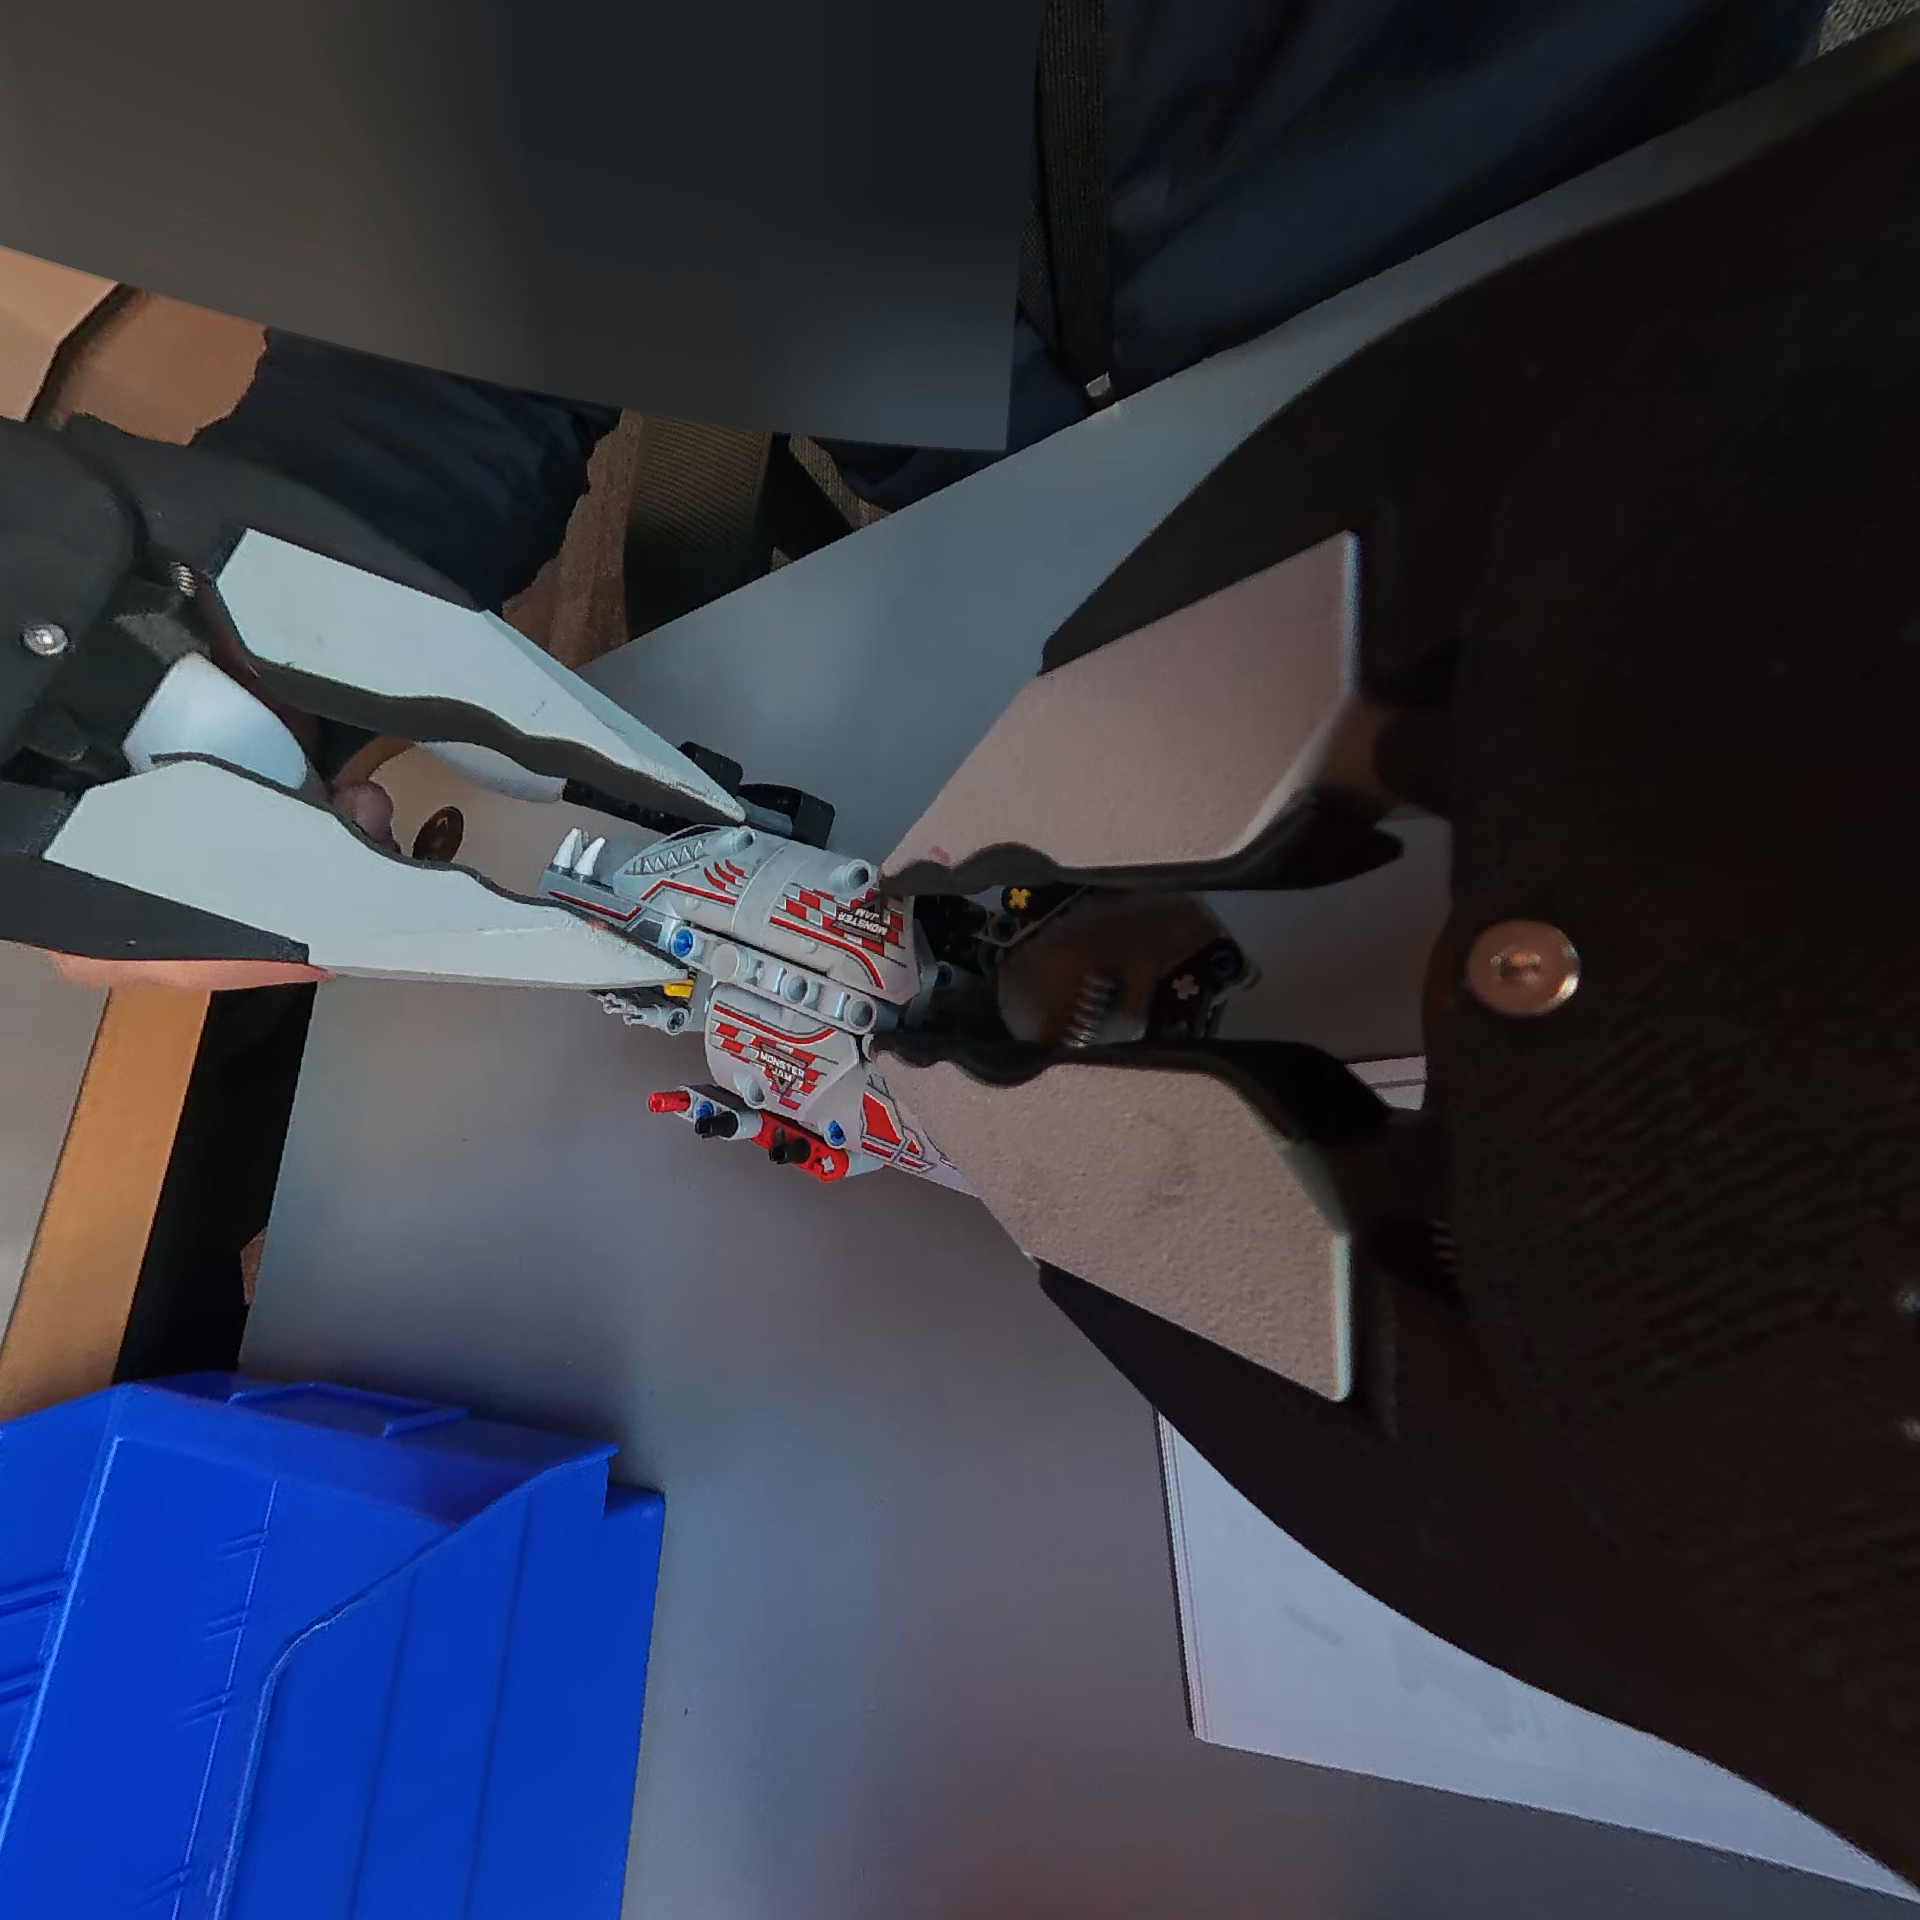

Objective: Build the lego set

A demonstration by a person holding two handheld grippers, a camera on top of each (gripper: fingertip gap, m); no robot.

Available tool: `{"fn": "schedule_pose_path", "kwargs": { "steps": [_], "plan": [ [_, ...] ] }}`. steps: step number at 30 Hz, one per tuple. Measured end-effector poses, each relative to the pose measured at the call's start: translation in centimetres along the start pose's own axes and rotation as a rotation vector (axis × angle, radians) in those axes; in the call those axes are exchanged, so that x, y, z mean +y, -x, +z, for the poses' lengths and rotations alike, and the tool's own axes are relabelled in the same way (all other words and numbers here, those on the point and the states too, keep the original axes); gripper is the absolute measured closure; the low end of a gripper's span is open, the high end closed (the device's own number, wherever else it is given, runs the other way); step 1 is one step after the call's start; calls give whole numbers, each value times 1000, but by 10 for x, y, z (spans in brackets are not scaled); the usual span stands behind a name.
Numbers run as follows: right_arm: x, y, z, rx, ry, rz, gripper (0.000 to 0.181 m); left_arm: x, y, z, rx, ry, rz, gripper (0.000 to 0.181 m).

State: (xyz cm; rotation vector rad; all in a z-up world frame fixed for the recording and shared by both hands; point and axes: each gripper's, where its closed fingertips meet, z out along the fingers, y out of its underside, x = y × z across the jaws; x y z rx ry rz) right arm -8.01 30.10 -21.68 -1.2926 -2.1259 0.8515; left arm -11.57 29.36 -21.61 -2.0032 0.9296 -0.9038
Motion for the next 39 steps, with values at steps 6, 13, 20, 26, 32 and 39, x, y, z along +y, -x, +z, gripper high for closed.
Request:
{"fn": "schedule_pose_path", "kwargs": {
  "steps": [6, 13, 20, 26, 32, 39],
  "plan": [
    [1, 0, 0, -22, 26, 40, 152, 0, 1, 0, 24, -4, -16, 158],
    [3, 0, 3, -80, 116, 64, 152, 1, 2, -2, 20, -3, -31, 158],
    [2, 1, 3, -42, 126, 110, 152, 2, 2, -5, 3, -4, -23, 158],
    [1, 5, 0, -9, 110, 199, 153, 12, 3, -16, -24, -4, -42, 154],
    [-2, 8, -3, 54, 155, 185, 152, 32, -4, -8, -110, 87, -12, 153],
    [-8, 8, -3, 46, 81, 183, 152, 29, -15, 0, -135, 76, 17, 153]
  ]
}}
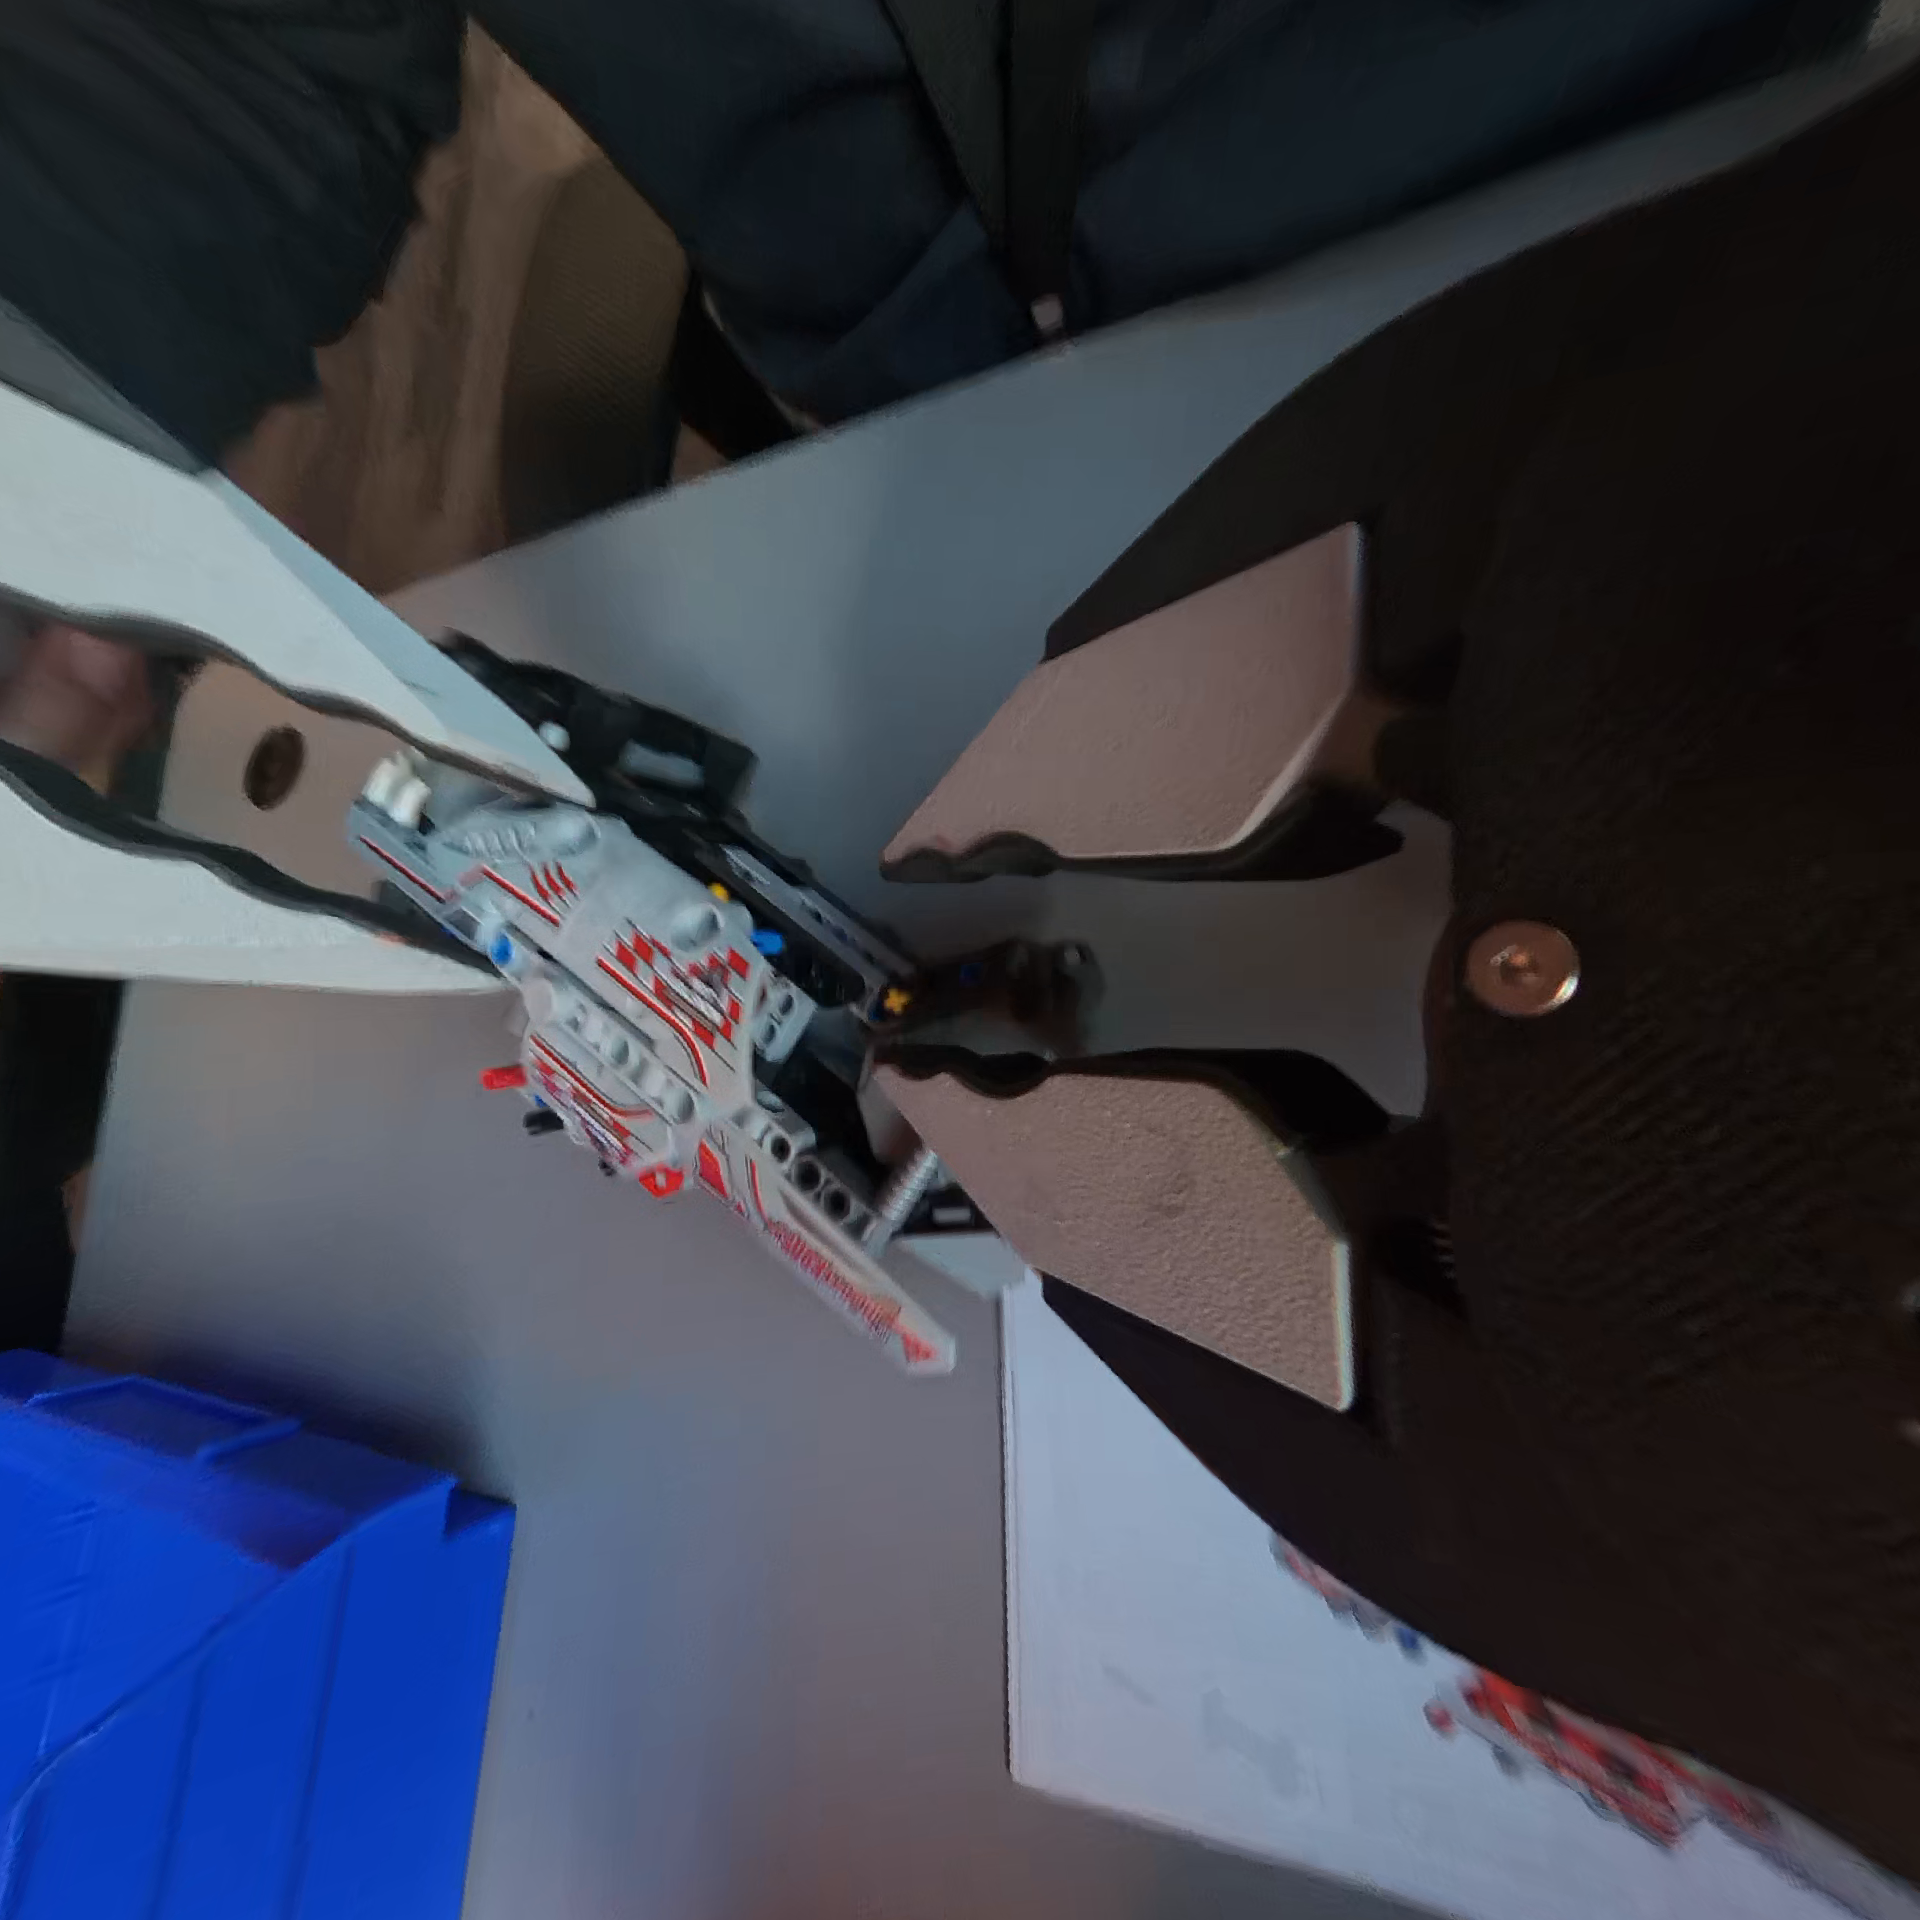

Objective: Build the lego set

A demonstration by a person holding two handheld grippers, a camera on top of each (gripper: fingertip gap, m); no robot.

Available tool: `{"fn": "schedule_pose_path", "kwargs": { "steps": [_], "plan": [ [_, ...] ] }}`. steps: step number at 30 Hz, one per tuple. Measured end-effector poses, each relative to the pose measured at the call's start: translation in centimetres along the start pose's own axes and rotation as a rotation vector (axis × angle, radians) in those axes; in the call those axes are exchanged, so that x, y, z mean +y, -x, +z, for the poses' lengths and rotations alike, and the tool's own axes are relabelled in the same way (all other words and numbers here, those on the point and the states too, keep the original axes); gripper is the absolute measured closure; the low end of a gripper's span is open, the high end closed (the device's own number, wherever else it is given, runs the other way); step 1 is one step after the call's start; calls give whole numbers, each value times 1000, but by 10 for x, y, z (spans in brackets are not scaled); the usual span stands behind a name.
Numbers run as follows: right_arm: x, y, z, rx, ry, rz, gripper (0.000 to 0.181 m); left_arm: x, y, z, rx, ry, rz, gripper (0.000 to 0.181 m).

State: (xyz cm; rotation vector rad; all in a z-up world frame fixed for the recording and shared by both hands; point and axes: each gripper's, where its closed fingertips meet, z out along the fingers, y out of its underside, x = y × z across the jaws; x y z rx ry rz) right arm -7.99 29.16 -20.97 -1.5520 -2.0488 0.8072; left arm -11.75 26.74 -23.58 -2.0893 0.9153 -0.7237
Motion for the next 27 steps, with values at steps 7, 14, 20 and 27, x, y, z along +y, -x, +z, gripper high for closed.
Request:
{"fn": "schedule_pose_path", "kwargs": {
  "steps": [7, 14, 20, 27],
  "plan": [
    [11, -3, -5, 26, -17, -1, 152, -4, -21, 4, 39, -46, -74, 150],
    [3, 0, -15, 26, -114, -13, 152, -6, -32, -34, 3, -127, -83, 142],
    [2, 1, -22, 45, -161, -21, 152, 41, -48, -69, -103, -166, -79, 140],
    [-5, -1, -29, 92, -160, -52, 152, 54, -67, -75, -53, -282, -27, 140]
  ]
}}
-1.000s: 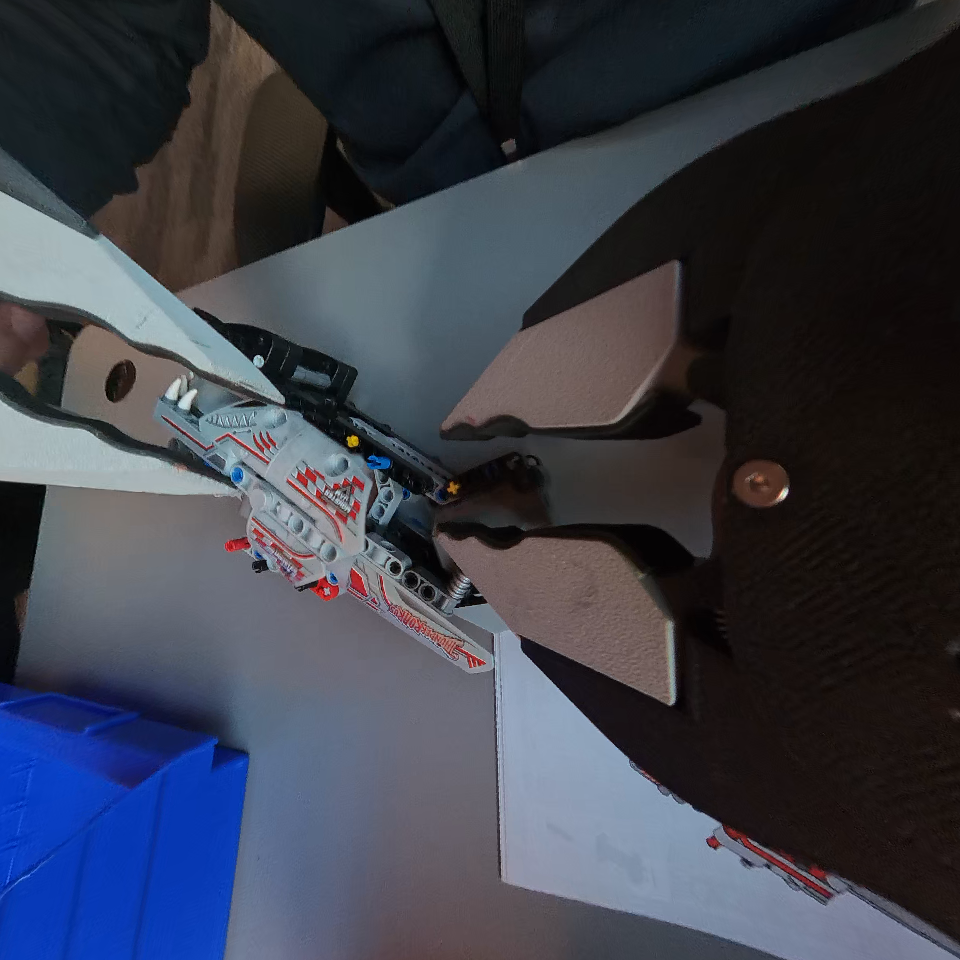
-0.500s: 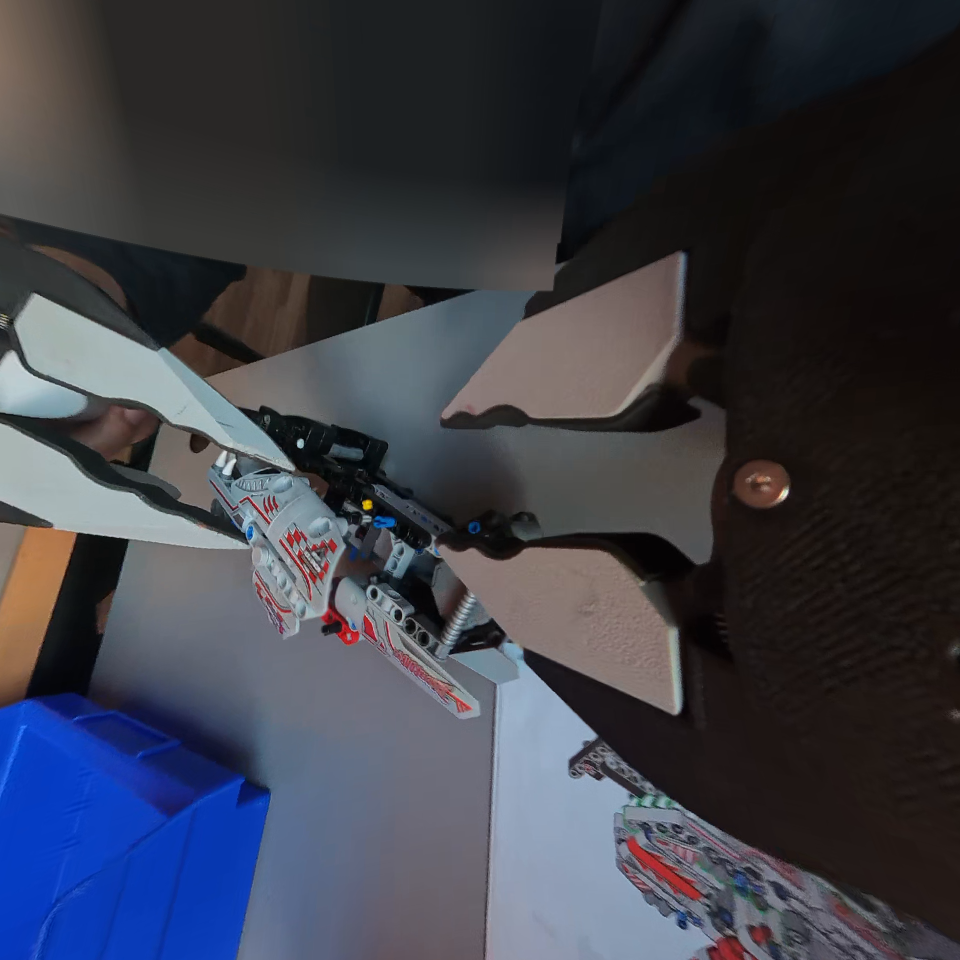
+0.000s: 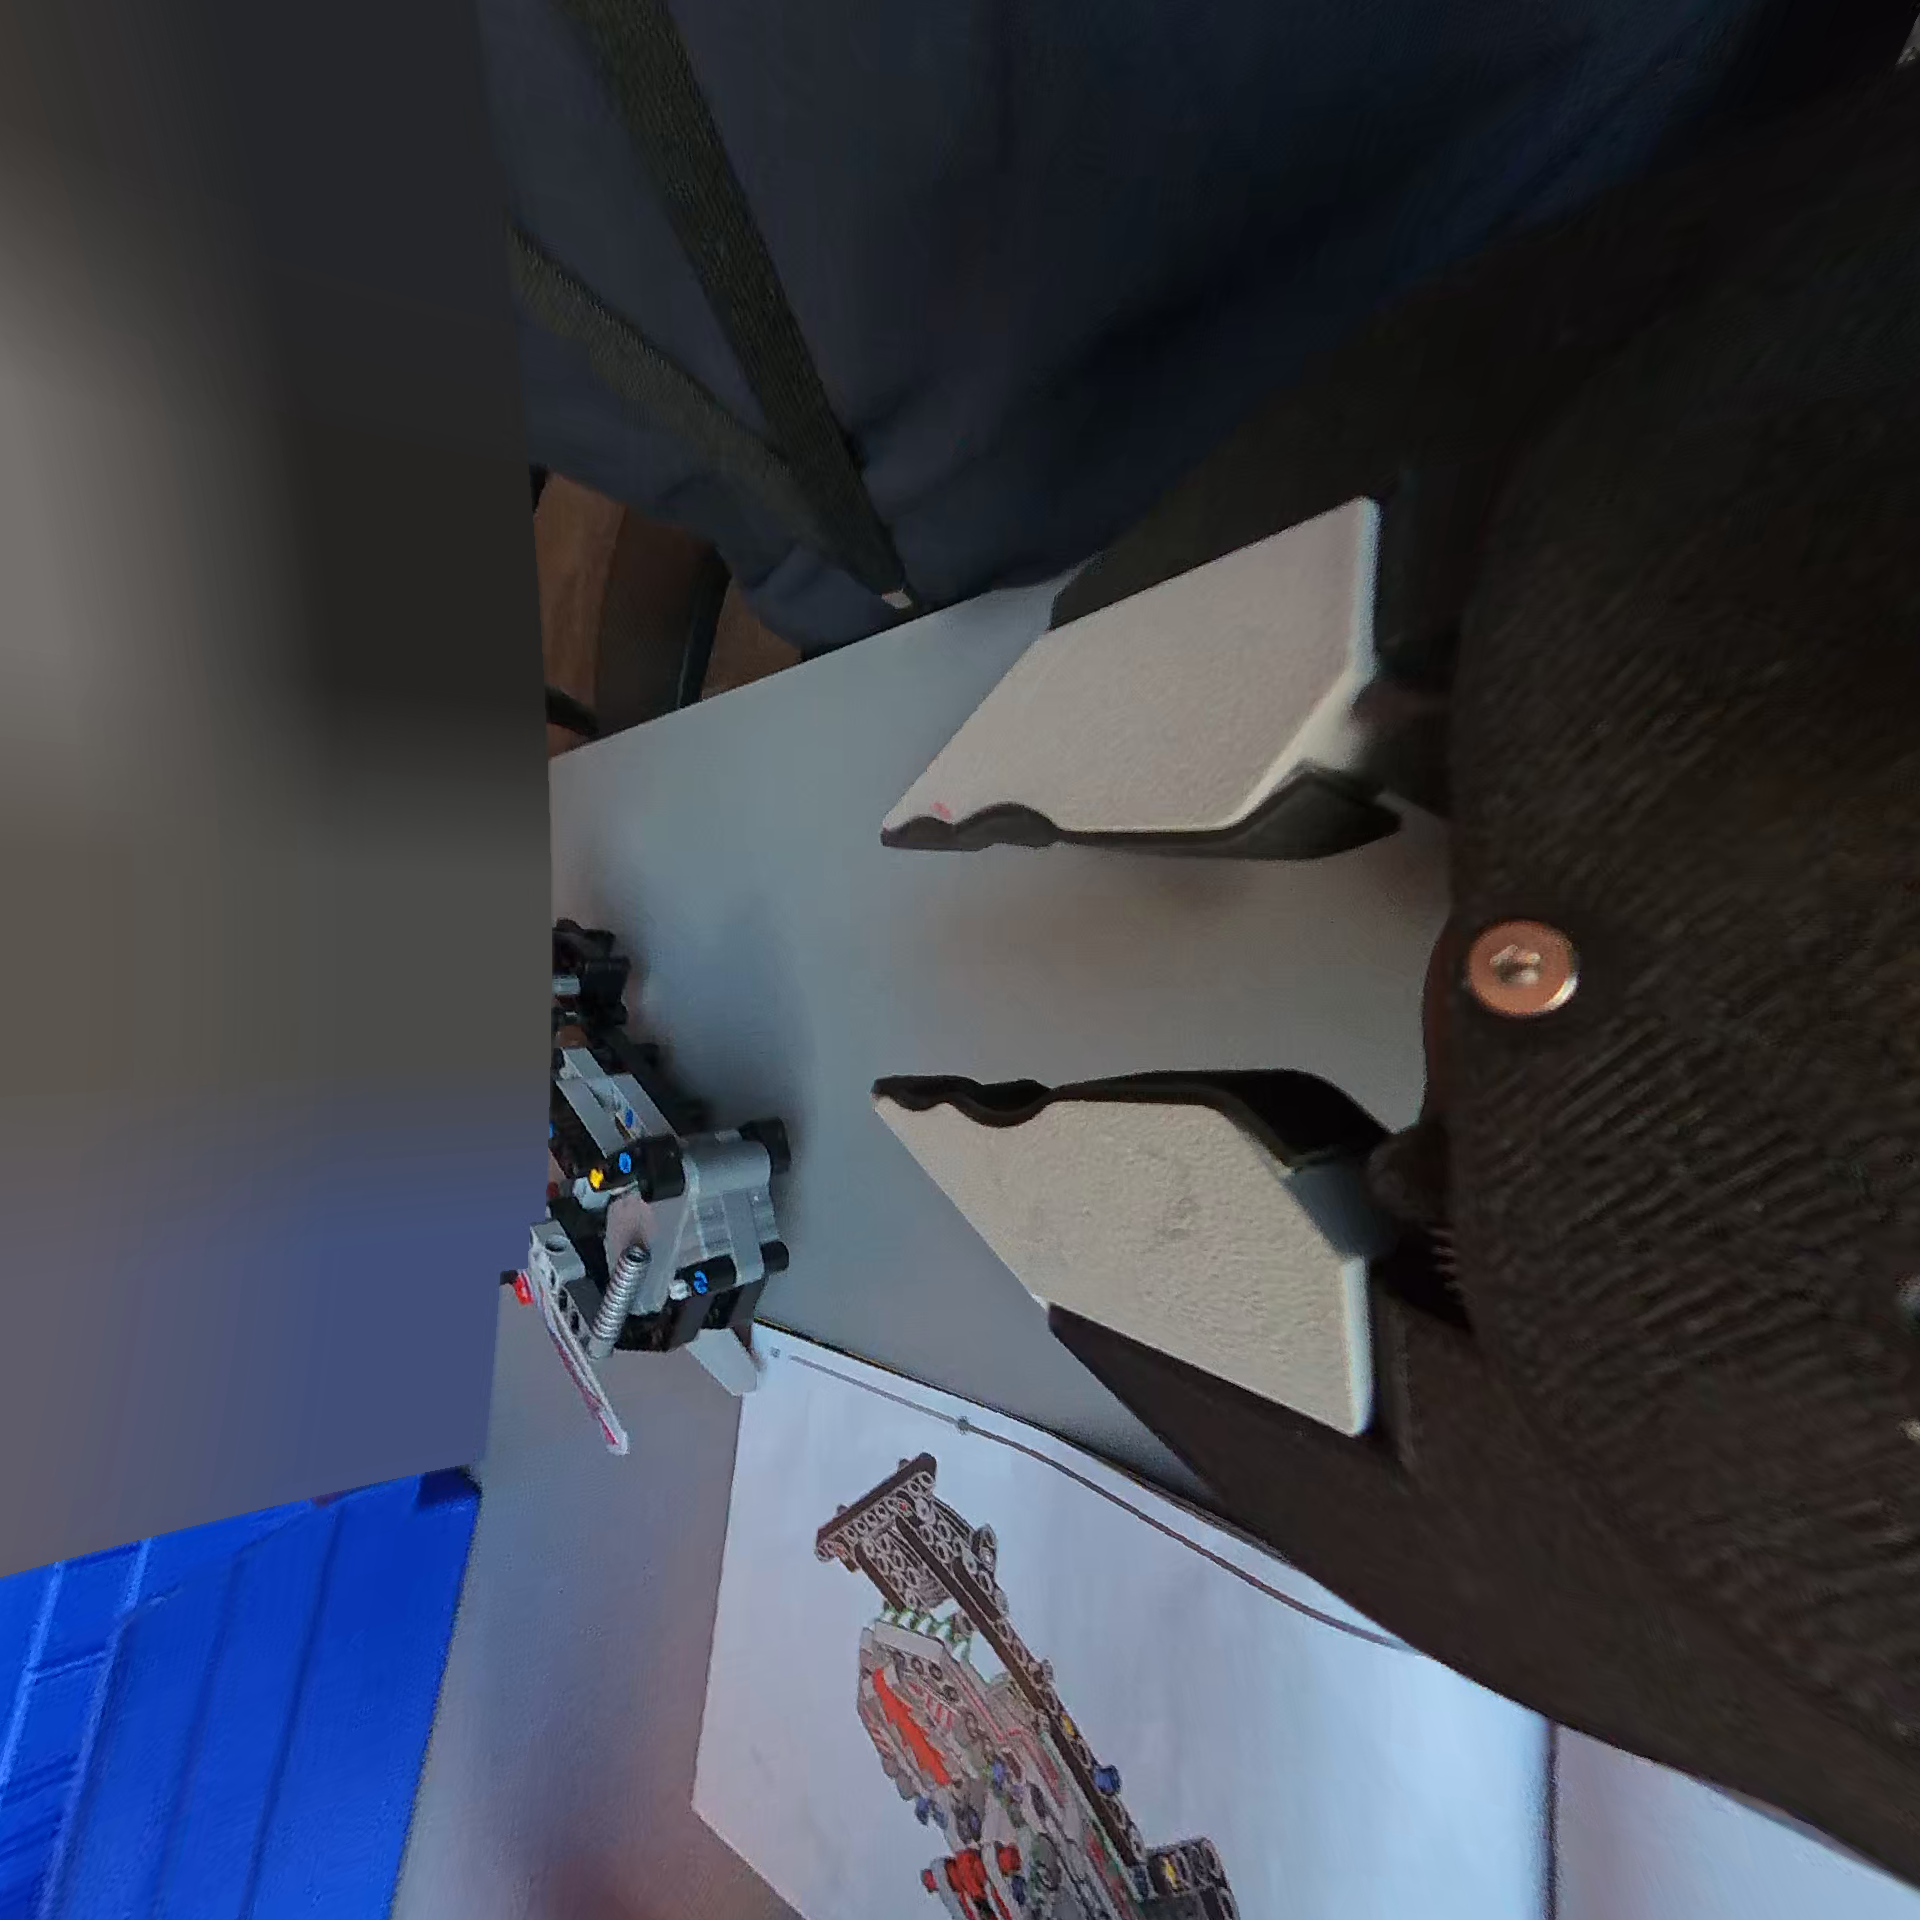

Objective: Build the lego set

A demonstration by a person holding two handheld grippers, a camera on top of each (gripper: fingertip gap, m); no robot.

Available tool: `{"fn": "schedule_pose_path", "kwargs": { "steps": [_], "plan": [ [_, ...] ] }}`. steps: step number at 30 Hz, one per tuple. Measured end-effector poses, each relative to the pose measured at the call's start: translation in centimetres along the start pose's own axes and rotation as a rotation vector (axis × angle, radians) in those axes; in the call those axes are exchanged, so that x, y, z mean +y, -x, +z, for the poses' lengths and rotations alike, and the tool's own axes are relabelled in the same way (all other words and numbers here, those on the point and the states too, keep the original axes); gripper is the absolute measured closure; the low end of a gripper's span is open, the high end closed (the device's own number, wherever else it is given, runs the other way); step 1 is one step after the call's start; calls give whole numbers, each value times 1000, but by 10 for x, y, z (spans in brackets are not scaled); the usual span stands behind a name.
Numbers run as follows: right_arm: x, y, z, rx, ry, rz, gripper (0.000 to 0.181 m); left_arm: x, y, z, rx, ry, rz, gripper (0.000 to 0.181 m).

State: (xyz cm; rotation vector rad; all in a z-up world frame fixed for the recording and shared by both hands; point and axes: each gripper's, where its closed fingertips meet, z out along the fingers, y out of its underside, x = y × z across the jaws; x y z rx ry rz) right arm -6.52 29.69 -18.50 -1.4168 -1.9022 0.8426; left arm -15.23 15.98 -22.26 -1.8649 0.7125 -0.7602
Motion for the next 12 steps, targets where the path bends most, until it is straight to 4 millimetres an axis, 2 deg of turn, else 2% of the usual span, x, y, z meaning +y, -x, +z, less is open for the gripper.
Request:
{"fn": "schedule_pose_path", "kwargs": {
  "steps": [3, 7, 12],
  "plan": [
    [0, -2, -2, 18, 7, 12, 152, 1, -2, 2, 28, -5, 15, 142],
    [0, -3, -1, 30, -2, 37, 152, -13, -6, -6, 82, -113, -26, 144],
    [0, -8, 0, 33, -24, 69, 152, -19, -3, -13, 73, -174, -43, 147]
  ]
}}
